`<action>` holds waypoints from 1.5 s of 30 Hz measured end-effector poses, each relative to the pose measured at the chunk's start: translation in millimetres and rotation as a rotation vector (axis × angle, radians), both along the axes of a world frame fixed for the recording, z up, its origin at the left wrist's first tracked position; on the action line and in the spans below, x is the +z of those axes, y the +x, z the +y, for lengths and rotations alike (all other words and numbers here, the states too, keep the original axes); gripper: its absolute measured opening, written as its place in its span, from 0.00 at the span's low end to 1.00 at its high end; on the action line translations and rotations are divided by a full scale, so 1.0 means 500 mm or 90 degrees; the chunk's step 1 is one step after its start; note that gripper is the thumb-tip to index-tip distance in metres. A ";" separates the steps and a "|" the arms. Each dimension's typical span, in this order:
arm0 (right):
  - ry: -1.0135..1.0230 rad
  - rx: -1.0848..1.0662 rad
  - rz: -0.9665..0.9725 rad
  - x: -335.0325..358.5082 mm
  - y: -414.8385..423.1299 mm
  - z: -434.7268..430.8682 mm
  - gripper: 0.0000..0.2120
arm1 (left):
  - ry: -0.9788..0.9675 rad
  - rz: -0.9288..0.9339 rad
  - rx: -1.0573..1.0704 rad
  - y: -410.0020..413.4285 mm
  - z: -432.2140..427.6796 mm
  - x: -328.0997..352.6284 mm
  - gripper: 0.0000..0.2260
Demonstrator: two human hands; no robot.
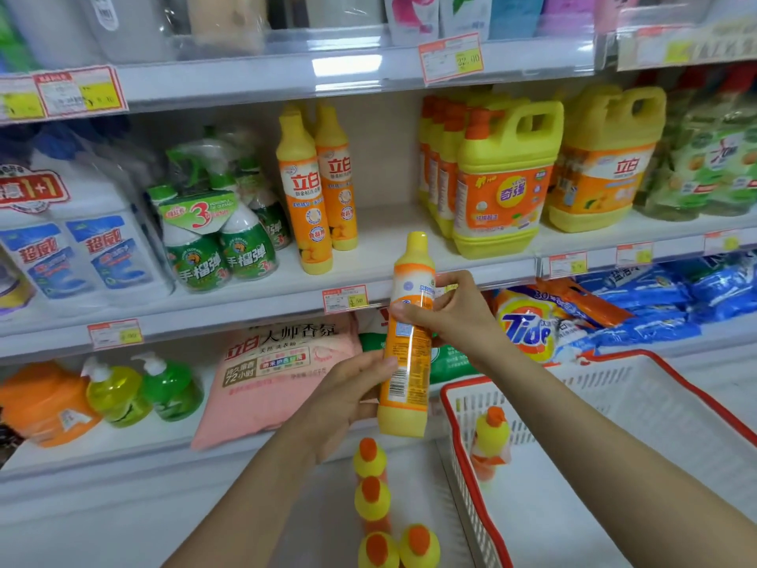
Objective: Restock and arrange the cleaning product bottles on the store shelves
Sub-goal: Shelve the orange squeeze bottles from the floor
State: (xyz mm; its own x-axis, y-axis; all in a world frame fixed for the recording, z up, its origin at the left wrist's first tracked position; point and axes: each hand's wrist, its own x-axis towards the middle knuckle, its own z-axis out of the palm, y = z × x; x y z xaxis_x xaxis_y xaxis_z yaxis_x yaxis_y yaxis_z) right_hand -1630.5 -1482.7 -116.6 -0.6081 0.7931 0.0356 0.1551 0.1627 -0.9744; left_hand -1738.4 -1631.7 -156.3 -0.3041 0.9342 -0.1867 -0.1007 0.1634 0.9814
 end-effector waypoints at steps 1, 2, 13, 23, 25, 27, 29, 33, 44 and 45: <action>0.029 -0.015 -0.017 -0.005 -0.002 -0.002 0.36 | -0.008 0.015 0.009 0.002 -0.001 -0.003 0.22; 0.049 -0.021 -0.034 -0.009 -0.004 -0.004 0.38 | -0.014 0.023 0.016 0.004 -0.003 -0.006 0.22; -0.129 0.239 0.086 -0.017 -0.002 -0.012 0.21 | -0.006 0.030 0.088 -0.011 -0.022 -0.015 0.19; -0.047 0.179 0.133 -0.034 -0.060 -0.031 0.20 | -0.145 0.455 0.253 -0.022 -0.044 -0.013 0.28; -0.039 0.223 0.157 -0.042 -0.071 -0.044 0.21 | -0.045 0.329 0.219 -0.041 -0.056 -0.020 0.26; -0.020 0.262 0.159 -0.051 -0.086 -0.061 0.23 | 0.023 0.297 0.232 -0.060 -0.072 -0.034 0.25; -0.001 0.301 0.156 -0.064 -0.102 -0.082 0.23 | 0.059 0.269 0.252 -0.073 -0.091 -0.050 0.29; 0.064 0.355 0.121 -0.099 -0.127 -0.127 0.22 | 0.052 0.265 0.296 -0.099 -0.131 -0.088 0.28; 0.202 0.412 -0.219 -0.298 -0.112 -0.112 0.21 | -0.171 0.349 0.248 -0.079 -0.244 -0.340 0.25; 0.248 0.378 -0.257 -0.321 -0.105 -0.101 0.20 | -0.197 0.361 0.235 -0.074 -0.250 -0.363 0.25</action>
State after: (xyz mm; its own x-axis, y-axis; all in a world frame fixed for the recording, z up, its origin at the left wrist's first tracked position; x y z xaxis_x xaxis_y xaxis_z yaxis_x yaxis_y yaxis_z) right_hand -1683.1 -1533.2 -277.0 -0.9481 0.3102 -0.0694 0.2631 0.6433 -0.7189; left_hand -1775.4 -1756.9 -337.7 -0.7154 0.6833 -0.1460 0.3059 0.4942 0.8138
